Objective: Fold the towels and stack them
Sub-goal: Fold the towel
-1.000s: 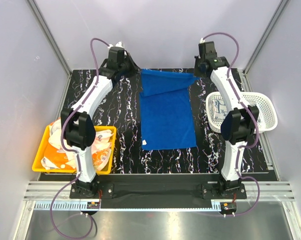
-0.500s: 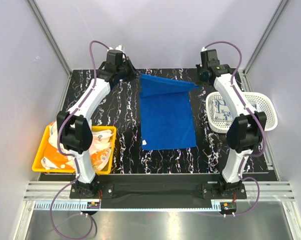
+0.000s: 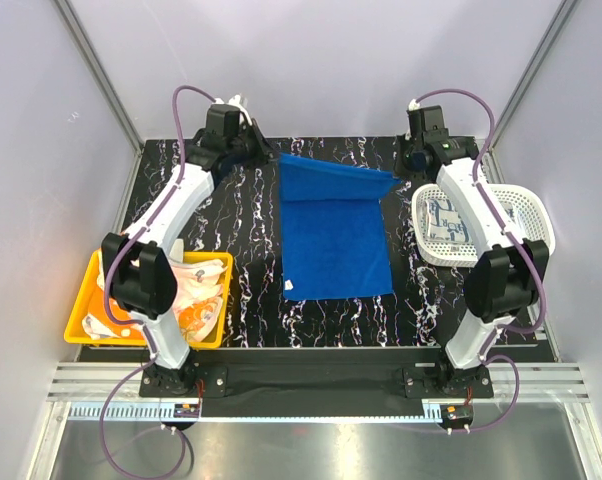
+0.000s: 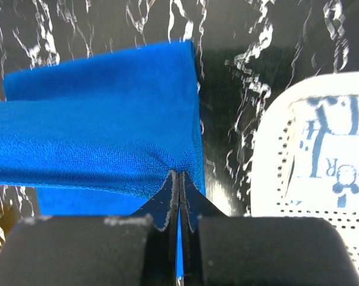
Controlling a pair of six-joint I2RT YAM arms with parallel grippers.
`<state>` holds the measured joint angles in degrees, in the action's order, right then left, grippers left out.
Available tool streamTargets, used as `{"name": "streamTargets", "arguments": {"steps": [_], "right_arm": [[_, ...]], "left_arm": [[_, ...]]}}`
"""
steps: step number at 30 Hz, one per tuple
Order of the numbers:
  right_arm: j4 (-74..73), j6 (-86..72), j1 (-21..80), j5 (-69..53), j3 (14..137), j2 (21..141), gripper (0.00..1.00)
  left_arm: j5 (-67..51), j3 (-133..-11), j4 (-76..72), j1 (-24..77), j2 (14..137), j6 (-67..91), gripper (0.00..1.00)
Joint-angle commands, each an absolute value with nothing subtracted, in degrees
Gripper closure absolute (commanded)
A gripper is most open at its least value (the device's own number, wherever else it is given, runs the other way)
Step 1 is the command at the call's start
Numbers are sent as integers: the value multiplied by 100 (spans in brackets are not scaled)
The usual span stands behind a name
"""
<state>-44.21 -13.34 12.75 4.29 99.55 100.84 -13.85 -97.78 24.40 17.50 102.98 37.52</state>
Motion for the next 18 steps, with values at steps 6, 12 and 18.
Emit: {"name": "streamTargets", "arguments": {"steps": [6, 12, 18], "right_arm": [[-4307, -1415, 1362, 281, 9282, 9449, 100], [-4262, -1468, 1424, 299, 8860, 9167, 100], [-4324, -1476, 1503, 299, 8745, 8983, 100]], "left_arm": [[-1485, -8922, 2127, 1837, 9554, 3779, 100], [-1468, -8657, 2065, 1942, 9369, 3797, 100], [-1415, -8535, 2092, 2004, 9158, 3823, 100]]}}
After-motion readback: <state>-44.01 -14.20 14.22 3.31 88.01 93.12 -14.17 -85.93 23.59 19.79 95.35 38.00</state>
